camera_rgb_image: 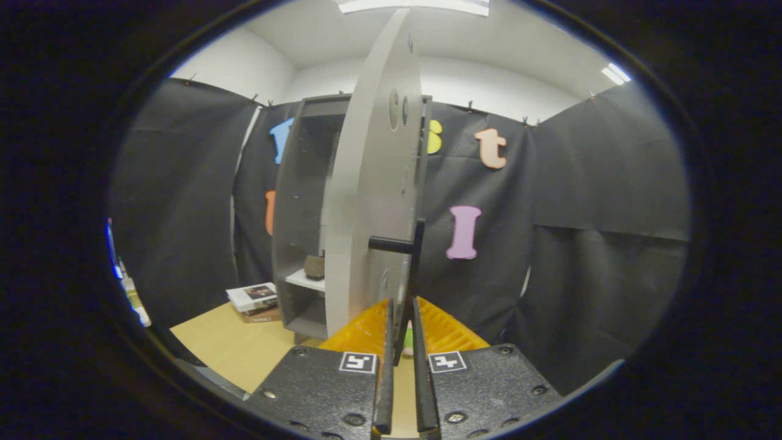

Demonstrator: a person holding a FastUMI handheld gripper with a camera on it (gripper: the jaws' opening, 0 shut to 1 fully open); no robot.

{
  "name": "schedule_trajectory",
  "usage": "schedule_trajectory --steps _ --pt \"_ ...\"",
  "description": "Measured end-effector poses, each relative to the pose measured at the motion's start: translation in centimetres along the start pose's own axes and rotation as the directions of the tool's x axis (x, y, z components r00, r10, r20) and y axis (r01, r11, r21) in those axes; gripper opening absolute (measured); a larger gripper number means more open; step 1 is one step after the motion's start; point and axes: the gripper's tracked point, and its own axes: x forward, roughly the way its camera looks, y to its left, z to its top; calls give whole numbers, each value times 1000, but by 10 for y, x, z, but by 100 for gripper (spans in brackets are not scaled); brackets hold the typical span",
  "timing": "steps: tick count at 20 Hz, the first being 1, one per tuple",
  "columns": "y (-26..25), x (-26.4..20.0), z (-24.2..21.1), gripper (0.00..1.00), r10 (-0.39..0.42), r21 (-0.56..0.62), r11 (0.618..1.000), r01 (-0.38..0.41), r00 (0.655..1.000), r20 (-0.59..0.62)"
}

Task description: Open the shoe cabinet door, grab the shoes and put them into the shoe cabinet, then close the shoe cabinet door.

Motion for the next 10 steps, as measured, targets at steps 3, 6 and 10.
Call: schedule_trajectory --steps 3,6,10 --pt "-22 -12 -6 14 23 103 994 -21 1000 -12" --pt "-13 -39 -16 17 116 207 972 -115 993 8" --pt "25 -71 -43 49 217 259 942 -215 976 23"
